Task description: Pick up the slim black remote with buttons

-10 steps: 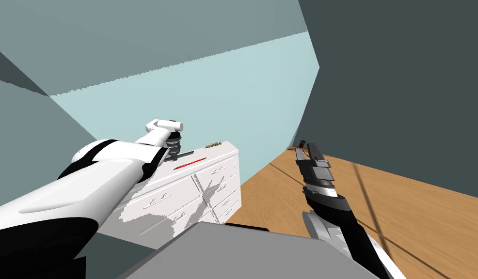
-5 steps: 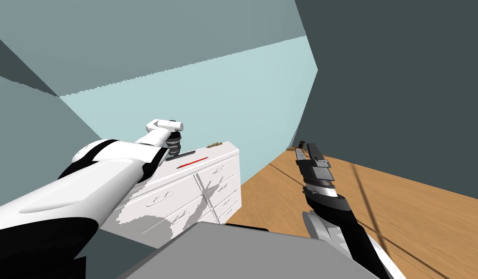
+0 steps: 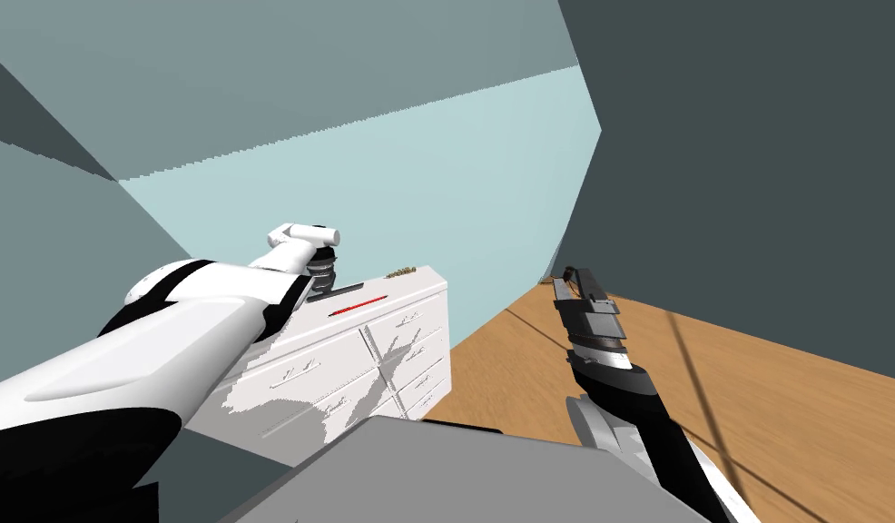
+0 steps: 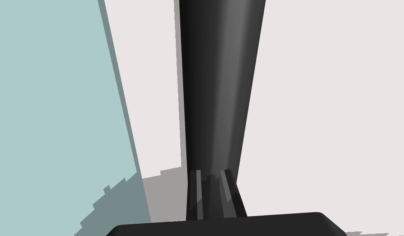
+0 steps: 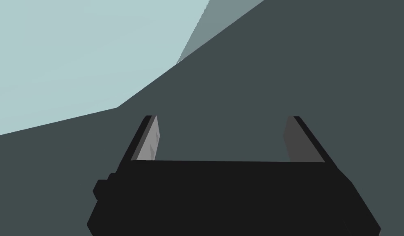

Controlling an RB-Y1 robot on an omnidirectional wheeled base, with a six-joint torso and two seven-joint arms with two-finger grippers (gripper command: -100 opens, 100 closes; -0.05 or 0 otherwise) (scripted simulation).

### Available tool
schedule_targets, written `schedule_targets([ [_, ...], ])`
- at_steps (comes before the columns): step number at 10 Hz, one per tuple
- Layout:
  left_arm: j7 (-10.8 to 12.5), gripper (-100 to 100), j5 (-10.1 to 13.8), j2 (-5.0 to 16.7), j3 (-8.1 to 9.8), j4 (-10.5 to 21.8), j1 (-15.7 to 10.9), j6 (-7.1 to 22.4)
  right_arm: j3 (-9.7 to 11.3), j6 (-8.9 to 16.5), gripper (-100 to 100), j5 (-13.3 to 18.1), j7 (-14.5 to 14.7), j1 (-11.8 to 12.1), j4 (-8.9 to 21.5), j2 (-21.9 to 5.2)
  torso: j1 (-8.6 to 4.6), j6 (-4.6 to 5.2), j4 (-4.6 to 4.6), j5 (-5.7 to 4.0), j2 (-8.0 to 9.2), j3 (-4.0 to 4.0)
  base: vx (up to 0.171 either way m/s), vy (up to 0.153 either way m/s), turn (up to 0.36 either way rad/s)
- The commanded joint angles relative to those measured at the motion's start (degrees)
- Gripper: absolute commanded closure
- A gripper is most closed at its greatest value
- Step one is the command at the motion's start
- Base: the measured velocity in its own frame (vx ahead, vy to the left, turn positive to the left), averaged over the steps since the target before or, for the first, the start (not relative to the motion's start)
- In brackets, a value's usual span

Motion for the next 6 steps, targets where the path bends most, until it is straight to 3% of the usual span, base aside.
schedule_targets([
  [1,-2.0,100,0.9,1.8,0.44,-1.0,1.0,0.4,0.0,0.0,0,0.0,0.0,0.0,0.0,0.0,0.00,0.00,0.00,0.00,0.00,0.00,0.089,-0.069,0.061],
  [3,-2.0,100,0.9,1.8,0.44,-1.0,1.0,0.4,0.0,0.0,0,0.0,0.0,0.0,0.0,0.0,-0.08,-0.04,-0.03,-0.01,-0.14,-0.08,0.066,-0.059,0.036],
  [4,-4.2,100,1.5,3.5,0.66,-1.1,1.5,0.4,0.0,0.0,0,0.0,0.0,0.0,0.0,0.0,-0.01,0.02,-0.01,-0.01,-0.05,-0.03,0.076,-0.074,0.062],
  [6,-6.5,100,2.1,5.2,0.87,-1.3,1.9,0.4,0.0,0.0,0,0.0,0.0,0.0,0.0,0.0,-0.17,-0.09,-0.01,-0.05,-0.13,-0.06,0.094,-0.105,0.102],
])
